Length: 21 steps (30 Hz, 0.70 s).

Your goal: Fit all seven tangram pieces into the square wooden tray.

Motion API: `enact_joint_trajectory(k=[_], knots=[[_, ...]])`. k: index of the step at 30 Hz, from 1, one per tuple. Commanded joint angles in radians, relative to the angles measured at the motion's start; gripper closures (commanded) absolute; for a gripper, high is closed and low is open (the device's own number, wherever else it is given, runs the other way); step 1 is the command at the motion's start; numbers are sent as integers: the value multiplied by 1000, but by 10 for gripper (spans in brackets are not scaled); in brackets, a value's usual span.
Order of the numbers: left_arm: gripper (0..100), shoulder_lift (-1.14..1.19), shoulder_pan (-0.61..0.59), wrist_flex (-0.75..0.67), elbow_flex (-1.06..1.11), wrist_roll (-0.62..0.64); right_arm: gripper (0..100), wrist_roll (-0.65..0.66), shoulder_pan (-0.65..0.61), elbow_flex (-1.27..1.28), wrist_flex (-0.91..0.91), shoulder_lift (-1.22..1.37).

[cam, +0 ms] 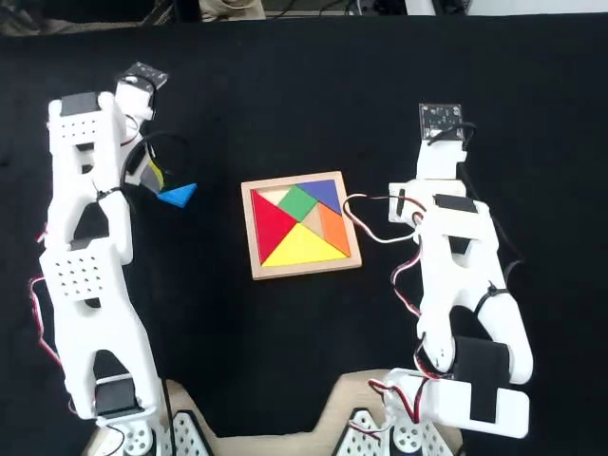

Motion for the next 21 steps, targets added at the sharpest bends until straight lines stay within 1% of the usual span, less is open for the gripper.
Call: enact_joint_trajectory(k=[1, 2, 4, 6, 10, 14, 15, 18, 19, 21], knots=[[748, -91, 21, 37, -114, -20, 987, 9, -15, -18, -15, -2], [747, -101, 45, 81, -131, -61, 987, 9, -15, -18, -15, -2], [747, -123, 105, 209, -163, -212, 987, 9, -15, -18, -15, -2], [745, -130, 153, 281, -186, -290, 987, 9, -14, -18, -15, -2], [743, -127, 176, 299, -165, -410, 987, 9, -12, -18, -15, -2], [743, -138, 176, 296, 2, -549, 987, 9, -12, -18, -15, -2], [743, -138, 176, 290, 21, -552, 987, 9, -12, -18, -15, -2], [743, -132, 160, 199, 22, -500, 987, 9, -15, -18, -15, -2], [743, -130, 156, 178, 22, -500, 987, 9, -15, -18, -15, -2], [743, -127, 156, 166, 24, -502, 987, 9, -15, -18, -15, -2]])
